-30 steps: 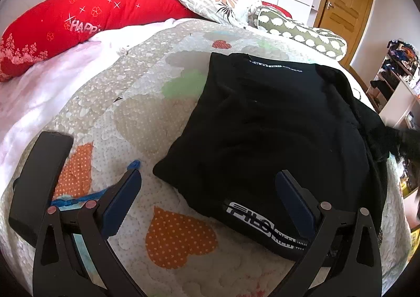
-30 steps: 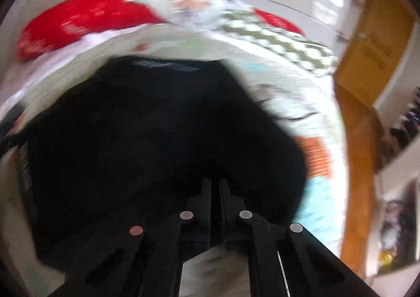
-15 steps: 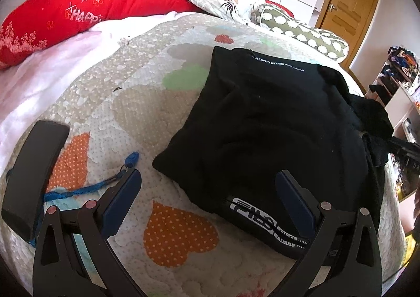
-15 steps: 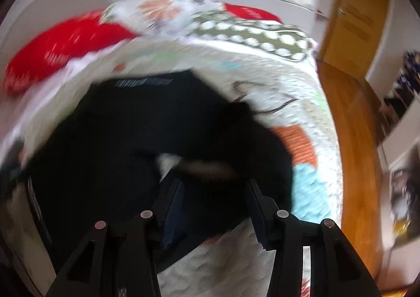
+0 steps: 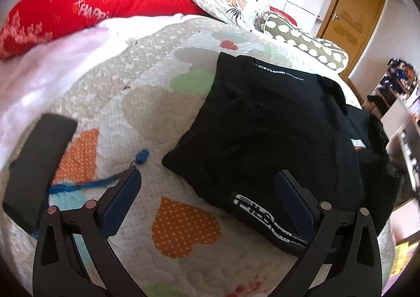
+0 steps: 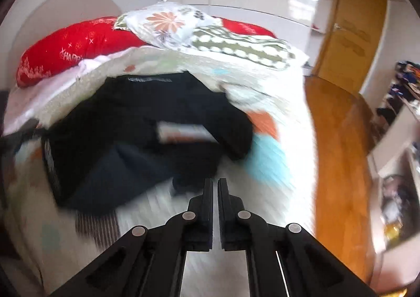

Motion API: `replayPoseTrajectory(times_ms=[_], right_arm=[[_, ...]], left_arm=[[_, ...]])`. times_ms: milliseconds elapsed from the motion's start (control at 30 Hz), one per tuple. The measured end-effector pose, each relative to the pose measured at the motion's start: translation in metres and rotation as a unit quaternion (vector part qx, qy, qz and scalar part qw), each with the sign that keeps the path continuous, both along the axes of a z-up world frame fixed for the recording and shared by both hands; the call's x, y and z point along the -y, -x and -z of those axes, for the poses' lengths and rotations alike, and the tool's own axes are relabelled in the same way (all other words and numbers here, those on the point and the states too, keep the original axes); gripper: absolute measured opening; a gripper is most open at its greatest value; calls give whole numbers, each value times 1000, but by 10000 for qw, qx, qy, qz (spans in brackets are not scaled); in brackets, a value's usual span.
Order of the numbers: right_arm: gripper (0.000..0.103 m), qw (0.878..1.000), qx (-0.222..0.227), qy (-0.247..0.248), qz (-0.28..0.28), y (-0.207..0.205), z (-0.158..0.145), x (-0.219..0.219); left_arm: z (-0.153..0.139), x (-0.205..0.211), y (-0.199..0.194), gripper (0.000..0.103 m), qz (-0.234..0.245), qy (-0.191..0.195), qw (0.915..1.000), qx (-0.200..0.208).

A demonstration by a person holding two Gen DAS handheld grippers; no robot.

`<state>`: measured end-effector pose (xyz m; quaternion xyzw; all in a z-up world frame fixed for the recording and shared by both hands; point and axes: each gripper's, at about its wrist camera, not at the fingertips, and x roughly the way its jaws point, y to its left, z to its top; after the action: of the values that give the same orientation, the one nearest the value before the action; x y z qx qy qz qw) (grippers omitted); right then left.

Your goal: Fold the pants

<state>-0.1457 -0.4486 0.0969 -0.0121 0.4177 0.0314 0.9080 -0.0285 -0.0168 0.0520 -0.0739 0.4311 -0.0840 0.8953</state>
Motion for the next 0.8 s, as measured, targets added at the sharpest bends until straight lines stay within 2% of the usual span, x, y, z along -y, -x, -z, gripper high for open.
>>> replayPoseTrajectory(times_ms=[67,133,200,233,267,333,433,500,533,567,600,633,667,700,733,800], right_arm=[[3,9990,-377,34,236,33,11,20],[3,9952,-822,-165,504,50,28,38],[6,9922,-722,-605,814,64,33,48],[15,9894,-544,-1046,844,63,35,50],[39,9864,-448,-1363,799,60,37,47],[64,9804,-380,-1800,700,46,43,33],[64,9852,-349,-1575,583,11,57,-2],[64,9863,-233,-1440,774,-17,66,-10],[61,9845,-172,-1530,838,-30,69,-9],[39,9804,-67,-1748,908,-40,71,-3],[23,9757,41,-1966,964,-48,69,2],[8,9729,129,-2048,1066,-54,68,7],[8,9738,203,-1955,1141,-57,64,10],[8,9759,273,-1834,1147,-55,56,12],[8,9781,375,-1697,1143,-51,47,15],[8,9827,630,-1263,1200,-29,21,24]], left_arm=[[2,-1,0,102,27,130,9999,-80],[3,-1,0,102,61,236,9996,-129],[6,-1,-1,102,38,327,9992,-247],[7,-1,-2,102,16,421,9986,-317],[9,-1,-1,102,6,547,9978,-381],[11,0,0,102,-32,645,9968,-478],[18,8,-2,102,-15,651,9958,-638],[21,14,-5,102,10,645,9956,-682],[22,18,-8,102,8,636,9957,-674],[23,22,-10,102,16,645,9956,-673],[23,26,-13,102,68,715,9951,-672],[24,30,-17,97,168,827,9942,-665],[25,35,-21,87,223,862,9938,-669],[25,37,-24,48,216,768,9946,-667],[24,38,-27,25,166,609,9959,-654],[20,28,-33,21,250,1045,9914,-748]])
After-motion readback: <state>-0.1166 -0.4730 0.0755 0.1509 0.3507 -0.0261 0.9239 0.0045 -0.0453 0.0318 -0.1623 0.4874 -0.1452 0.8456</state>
